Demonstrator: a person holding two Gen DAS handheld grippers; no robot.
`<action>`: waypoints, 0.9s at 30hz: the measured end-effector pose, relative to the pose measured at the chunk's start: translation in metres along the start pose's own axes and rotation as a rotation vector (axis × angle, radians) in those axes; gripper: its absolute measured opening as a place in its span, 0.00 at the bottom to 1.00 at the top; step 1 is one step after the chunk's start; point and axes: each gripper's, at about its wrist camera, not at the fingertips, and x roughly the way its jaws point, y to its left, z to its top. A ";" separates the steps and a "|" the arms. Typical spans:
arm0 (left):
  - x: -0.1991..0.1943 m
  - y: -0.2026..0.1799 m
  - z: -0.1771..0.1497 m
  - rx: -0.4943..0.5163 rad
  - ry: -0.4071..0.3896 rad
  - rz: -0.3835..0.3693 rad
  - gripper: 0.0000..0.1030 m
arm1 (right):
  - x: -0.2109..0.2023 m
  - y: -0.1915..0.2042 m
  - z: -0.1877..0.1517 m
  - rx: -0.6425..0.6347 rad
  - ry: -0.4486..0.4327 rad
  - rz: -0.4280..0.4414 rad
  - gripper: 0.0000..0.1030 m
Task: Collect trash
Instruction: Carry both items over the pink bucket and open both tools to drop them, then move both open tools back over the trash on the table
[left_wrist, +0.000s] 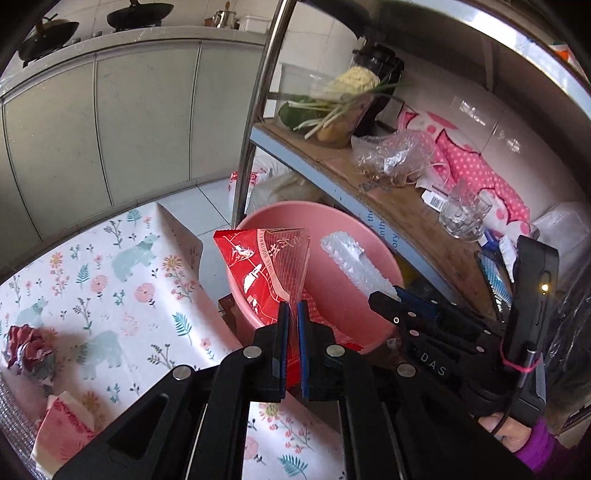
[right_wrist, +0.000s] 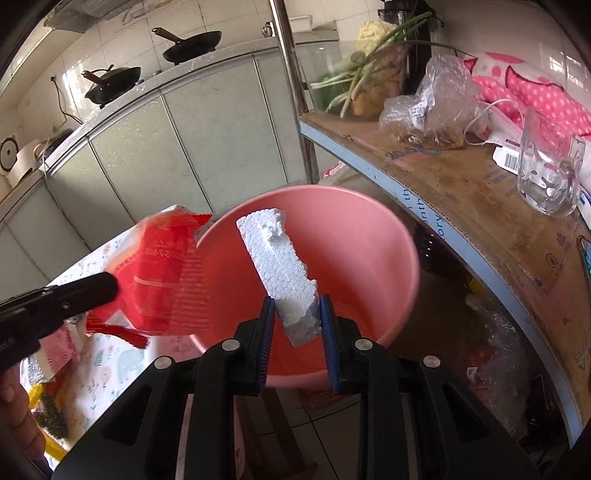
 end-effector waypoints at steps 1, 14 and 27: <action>0.006 -0.001 0.001 0.000 0.007 0.004 0.04 | 0.003 -0.001 0.000 0.002 0.004 -0.003 0.25; 0.029 0.007 0.006 -0.053 0.031 0.001 0.33 | 0.023 -0.004 0.001 0.018 0.019 -0.015 0.39; -0.028 -0.003 0.004 -0.045 -0.038 0.005 0.34 | -0.005 0.020 -0.003 -0.011 0.032 0.022 0.41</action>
